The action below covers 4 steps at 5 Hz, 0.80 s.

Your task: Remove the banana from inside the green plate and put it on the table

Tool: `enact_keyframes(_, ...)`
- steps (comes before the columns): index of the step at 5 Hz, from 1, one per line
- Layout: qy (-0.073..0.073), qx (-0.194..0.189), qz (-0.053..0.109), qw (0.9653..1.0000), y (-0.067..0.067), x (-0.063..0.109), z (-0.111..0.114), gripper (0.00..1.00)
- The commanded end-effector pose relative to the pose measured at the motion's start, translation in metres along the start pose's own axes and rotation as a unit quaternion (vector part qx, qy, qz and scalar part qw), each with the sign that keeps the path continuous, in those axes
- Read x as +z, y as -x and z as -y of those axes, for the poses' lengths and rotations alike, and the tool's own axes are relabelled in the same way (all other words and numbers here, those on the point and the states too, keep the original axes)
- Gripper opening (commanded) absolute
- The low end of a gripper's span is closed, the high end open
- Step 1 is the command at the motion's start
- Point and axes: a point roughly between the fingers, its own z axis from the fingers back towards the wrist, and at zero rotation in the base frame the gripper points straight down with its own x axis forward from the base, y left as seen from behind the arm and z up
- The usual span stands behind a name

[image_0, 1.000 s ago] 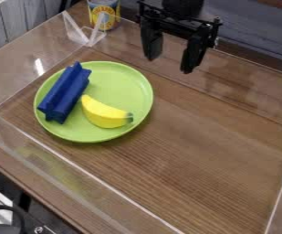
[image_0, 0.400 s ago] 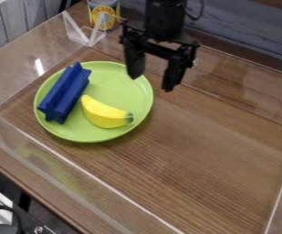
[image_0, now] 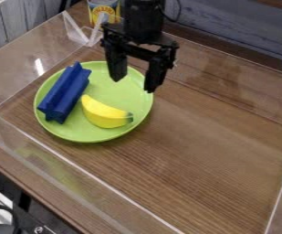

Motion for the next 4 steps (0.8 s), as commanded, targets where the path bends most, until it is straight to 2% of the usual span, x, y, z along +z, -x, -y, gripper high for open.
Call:
enact_keyframes(1,-0.004,0.000,0.037,0.9993,0.003,0.016,-0.011,1.00)
enact_keyframes(4,-0.001,0.023,0.042,0.9989,0.005,0.005,-0.028,1.00)
